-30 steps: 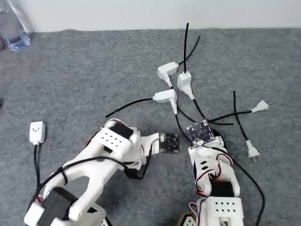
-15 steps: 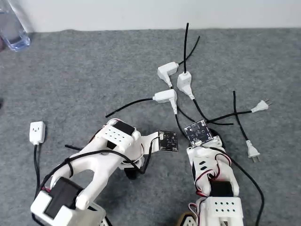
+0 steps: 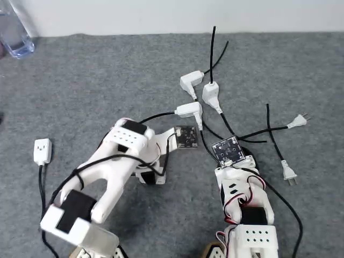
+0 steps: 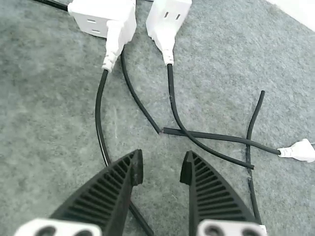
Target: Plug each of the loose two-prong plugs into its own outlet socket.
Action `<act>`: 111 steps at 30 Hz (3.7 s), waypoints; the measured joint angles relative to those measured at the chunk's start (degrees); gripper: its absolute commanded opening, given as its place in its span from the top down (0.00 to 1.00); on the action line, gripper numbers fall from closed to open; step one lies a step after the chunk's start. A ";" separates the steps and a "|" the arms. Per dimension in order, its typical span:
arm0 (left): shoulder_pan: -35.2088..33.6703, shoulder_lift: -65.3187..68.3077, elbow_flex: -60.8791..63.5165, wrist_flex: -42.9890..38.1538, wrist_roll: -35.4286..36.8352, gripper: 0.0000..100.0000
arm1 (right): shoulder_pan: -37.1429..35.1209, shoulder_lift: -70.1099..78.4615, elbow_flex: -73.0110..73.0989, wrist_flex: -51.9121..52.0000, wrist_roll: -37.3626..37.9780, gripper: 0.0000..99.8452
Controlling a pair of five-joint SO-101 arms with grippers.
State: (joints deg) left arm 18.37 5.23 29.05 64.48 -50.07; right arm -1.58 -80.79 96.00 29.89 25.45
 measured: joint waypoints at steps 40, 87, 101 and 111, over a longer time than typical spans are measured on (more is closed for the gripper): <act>1.49 4.84 -1.05 -0.44 10.90 0.93 | 0.70 0.00 0.00 0.00 0.00 0.86; 11.60 -5.19 3.60 12.22 5.27 0.75 | 0.62 0.00 0.00 0.00 0.00 0.86; 6.15 -5.19 -18.90 30.24 5.27 0.75 | 0.62 0.00 0.00 0.00 0.00 0.86; 6.15 -14.51 -33.05 34.29 17.14 0.75 | 2.99 0.00 0.00 0.35 0.00 0.86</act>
State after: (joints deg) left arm 24.53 -9.27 -4.00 98.77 -32.92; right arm 1.41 -80.79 96.00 30.24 25.45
